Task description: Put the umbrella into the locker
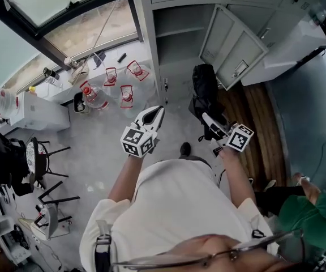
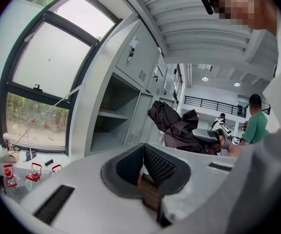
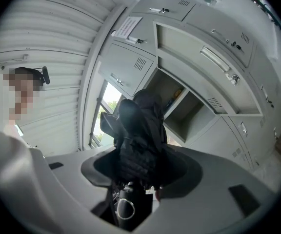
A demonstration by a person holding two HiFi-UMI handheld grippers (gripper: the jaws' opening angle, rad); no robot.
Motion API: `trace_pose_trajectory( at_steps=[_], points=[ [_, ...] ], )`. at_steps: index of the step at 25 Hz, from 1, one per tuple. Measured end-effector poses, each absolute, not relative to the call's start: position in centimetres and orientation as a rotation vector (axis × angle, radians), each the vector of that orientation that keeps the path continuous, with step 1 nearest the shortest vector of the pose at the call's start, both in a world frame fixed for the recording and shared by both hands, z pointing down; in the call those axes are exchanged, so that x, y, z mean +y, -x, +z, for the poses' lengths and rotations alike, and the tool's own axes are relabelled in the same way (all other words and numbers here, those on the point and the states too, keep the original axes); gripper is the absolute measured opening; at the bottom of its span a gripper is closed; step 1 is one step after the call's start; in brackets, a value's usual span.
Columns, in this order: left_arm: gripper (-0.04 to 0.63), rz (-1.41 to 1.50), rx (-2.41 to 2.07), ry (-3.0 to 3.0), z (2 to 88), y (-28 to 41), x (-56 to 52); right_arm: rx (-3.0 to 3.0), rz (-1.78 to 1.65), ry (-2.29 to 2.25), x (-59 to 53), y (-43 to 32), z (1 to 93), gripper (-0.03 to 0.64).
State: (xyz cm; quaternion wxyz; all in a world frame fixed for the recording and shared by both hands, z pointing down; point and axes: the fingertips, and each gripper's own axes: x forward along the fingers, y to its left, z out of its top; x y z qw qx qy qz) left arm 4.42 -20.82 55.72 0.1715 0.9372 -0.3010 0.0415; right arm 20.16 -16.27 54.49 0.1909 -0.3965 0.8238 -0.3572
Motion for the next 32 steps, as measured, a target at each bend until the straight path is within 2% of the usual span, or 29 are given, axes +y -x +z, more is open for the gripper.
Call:
trace_pose_trajectory(
  at_steps=[19, 32],
  points=[
    [0.005, 0.086, -1.114, -2.532, 56.1, -9.0, -24.9, 2.497, -0.973, 0.953, -25.3, -25.4, 53.7, 0.232],
    [0.005, 0.069, -1.102, -2.557, 55.1, -6.9, -26.7, 2.515, -0.842, 1.097, -30.2, -23.7, 52.2, 0.226]
  ],
)
